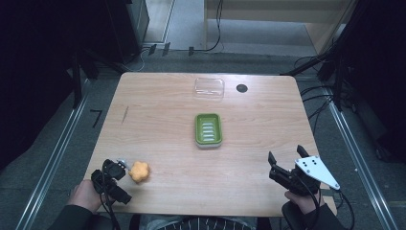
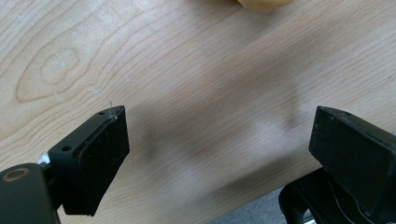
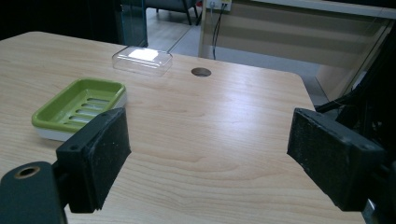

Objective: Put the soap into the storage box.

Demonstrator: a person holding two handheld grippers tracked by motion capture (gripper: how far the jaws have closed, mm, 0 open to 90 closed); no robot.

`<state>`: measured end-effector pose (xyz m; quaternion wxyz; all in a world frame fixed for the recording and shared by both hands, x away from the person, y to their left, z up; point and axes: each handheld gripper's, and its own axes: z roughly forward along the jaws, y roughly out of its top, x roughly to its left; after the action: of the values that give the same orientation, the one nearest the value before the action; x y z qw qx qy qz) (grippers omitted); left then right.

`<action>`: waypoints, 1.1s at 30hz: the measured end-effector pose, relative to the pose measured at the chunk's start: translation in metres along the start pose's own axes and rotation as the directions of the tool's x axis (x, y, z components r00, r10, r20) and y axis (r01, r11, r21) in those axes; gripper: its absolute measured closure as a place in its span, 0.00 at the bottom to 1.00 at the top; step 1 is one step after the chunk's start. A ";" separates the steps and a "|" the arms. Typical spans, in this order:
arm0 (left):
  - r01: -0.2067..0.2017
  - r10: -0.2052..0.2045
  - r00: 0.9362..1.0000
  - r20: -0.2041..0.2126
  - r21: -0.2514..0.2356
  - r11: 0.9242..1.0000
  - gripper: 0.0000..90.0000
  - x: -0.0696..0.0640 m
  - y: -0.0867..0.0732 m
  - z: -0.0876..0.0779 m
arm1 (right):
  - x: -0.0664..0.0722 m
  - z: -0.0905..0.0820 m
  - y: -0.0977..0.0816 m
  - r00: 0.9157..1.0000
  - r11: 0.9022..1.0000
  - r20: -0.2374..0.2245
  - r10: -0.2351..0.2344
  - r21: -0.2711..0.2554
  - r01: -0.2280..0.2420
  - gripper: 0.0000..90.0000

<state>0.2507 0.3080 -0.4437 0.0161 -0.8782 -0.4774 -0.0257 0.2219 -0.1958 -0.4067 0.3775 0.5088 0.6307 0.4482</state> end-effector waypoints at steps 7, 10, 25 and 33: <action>-0.001 0.001 1.000 0.000 -0.005 1.000 0.06 -0.001 0.001 0.000 | 0.000 0.000 0.000 1.000 1.000 0.002 -0.002 0.002 0.002 0.15; -0.002 0.002 1.000 -0.003 -0.011 1.000 0.06 -0.002 0.001 -0.001 | 0.000 0.000 0.000 1.000 1.000 0.004 0.001 -0.001 -0.001 0.15; -0.029 0.030 0.999 0.012 -0.080 0.996 0.05 -0.009 0.009 -0.005 | 0.000 -0.001 0.000 1.000 1.000 0.004 -0.006 0.003 0.006 0.15; -0.051 0.052 0.999 0.006 -0.105 0.993 0.03 -0.009 0.022 -0.005 | 0.000 0.000 0.000 1.000 1.000 0.005 -0.009 0.003 0.009 0.15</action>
<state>0.2641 0.2885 -0.4396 -0.0317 -0.8899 -0.4526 -0.0464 0.2217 -0.1955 -0.4066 0.3803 0.5076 0.6327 0.4444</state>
